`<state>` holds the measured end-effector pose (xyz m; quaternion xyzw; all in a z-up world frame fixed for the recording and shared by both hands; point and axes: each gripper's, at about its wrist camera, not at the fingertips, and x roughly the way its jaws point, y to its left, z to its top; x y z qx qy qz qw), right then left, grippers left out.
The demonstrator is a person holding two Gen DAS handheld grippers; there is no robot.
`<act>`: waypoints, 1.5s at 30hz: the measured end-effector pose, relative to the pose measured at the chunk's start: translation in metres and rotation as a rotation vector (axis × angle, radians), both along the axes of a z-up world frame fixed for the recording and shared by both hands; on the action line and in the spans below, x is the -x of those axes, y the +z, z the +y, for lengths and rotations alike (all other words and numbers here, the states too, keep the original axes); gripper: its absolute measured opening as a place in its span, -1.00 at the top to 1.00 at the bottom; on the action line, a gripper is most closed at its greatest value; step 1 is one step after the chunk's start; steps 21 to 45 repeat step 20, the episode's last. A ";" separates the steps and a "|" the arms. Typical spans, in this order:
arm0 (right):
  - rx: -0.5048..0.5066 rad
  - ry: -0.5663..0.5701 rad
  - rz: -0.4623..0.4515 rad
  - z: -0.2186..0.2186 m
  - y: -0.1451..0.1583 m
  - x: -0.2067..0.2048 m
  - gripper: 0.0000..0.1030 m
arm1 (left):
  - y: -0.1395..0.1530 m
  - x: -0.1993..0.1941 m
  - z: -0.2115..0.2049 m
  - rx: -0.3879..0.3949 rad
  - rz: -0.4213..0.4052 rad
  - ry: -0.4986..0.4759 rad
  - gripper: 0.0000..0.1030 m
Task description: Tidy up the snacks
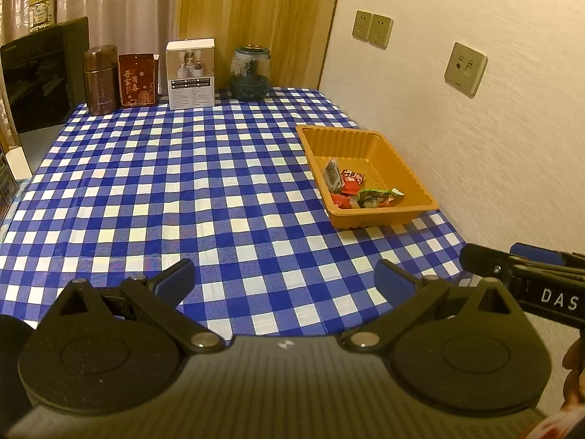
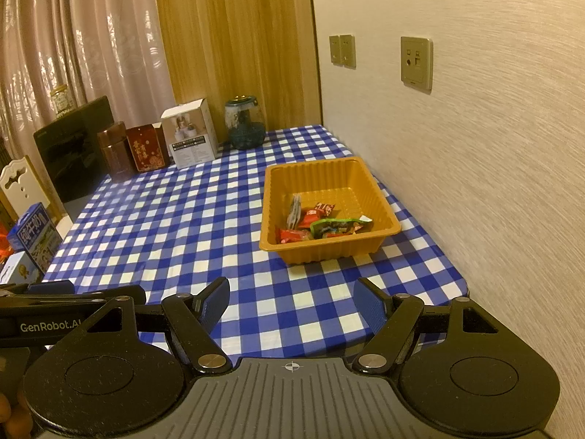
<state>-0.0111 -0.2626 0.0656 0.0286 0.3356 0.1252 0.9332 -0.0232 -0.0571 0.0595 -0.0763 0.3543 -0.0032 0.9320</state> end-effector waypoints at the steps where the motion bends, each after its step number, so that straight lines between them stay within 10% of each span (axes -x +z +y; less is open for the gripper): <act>1: 0.000 0.000 0.000 0.000 0.000 0.000 -0.45 | 0.000 0.000 0.000 0.000 -0.001 0.000 -1.00; 45: -0.001 -0.003 0.004 0.000 -0.003 -0.001 -0.45 | 0.000 0.000 0.008 0.011 -0.018 -0.020 -1.00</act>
